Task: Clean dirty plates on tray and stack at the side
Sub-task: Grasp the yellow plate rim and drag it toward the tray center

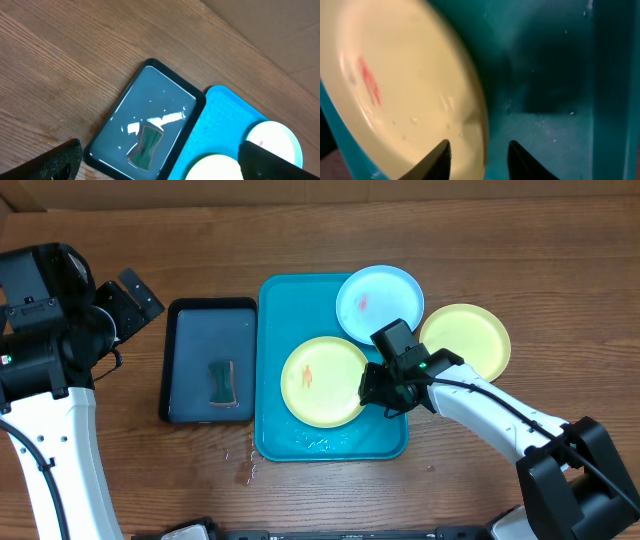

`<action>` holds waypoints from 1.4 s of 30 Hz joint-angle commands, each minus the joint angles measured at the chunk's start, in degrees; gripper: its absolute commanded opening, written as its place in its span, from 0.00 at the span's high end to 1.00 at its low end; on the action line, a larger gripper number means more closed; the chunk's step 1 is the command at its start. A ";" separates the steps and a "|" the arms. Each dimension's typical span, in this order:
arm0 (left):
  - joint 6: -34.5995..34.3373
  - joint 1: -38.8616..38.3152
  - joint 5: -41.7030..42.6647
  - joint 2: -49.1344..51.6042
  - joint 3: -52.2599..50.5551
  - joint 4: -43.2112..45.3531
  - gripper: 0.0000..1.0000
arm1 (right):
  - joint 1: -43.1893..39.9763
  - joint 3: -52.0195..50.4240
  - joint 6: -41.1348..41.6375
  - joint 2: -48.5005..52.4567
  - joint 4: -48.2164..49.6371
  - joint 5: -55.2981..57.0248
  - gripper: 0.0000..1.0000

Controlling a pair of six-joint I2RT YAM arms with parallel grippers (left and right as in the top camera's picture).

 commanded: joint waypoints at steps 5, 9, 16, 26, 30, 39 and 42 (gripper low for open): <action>-0.57 -0.02 0.15 0.39 0.31 0.09 0.00 | 0.04 -0.04 0.07 0.07 0.68 5.81 0.57; -0.57 -0.02 0.15 0.39 0.31 0.09 0.00 | 0.04 -0.15 0.09 0.07 1.07 7.48 0.59; -0.57 -0.02 0.15 0.39 0.31 0.09 0.00 | 0.04 -1.01 1.68 0.09 1.03 7.45 0.66; -0.57 -0.02 0.15 0.39 0.31 0.09 0.00 | 1.03 -4.11 5.35 0.09 3.89 1.68 0.66; -0.57 -0.02 0.15 0.39 0.31 0.09 0.00 | 2.43 -4.37 5.64 0.09 4.02 1.88 0.73; -0.57 -0.02 0.15 0.39 0.31 0.09 0.00 | 3.72 -4.35 5.81 0.09 5.51 7.91 0.91; -0.57 -0.02 0.15 0.39 0.31 0.09 0.00 | 3.56 -4.35 5.79 0.09 7.56 11.06 0.93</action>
